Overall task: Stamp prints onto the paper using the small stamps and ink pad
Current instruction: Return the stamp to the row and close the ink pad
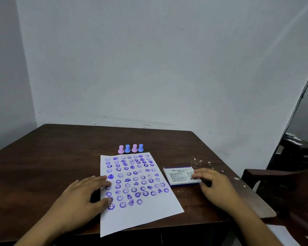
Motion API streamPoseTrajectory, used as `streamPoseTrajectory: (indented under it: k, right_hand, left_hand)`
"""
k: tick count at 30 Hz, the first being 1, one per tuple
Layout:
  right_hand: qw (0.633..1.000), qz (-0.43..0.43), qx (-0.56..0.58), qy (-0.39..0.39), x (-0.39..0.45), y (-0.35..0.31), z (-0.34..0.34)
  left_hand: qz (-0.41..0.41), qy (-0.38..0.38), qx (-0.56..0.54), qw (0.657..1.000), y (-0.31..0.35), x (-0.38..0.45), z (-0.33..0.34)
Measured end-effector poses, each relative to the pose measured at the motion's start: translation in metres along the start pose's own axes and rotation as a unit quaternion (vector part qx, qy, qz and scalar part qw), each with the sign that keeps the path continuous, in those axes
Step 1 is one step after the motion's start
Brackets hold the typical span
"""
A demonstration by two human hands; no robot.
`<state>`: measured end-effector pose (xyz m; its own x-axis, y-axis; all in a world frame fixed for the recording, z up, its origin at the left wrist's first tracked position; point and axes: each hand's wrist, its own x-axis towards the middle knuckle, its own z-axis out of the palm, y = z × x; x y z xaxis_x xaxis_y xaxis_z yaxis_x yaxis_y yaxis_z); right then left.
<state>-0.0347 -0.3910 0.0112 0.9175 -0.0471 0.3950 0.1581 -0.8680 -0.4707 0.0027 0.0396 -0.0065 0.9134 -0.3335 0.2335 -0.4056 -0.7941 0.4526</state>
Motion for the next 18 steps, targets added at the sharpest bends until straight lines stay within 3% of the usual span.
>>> streamPoseTrajectory:
  k: [13, 15, 18]
  right_hand:
    - [1.000, 0.001, 0.021, 0.013, 0.000, 0.003, 0.005]
    - [1.000, 0.012, 0.023, -0.009, 0.004, 0.004, 0.004]
    - [0.993, 0.058, 0.029, -0.100, 0.021, 0.000, -0.007]
  left_hand:
    - [-0.016, -0.009, 0.022, 1.000, 0.007, -0.002, -0.001]
    - [-0.016, -0.009, 0.024, 1.000, 0.007, -0.002, -0.002]
    - [-0.017, -0.010, 0.026, 0.999, 0.008, -0.002, -0.001]
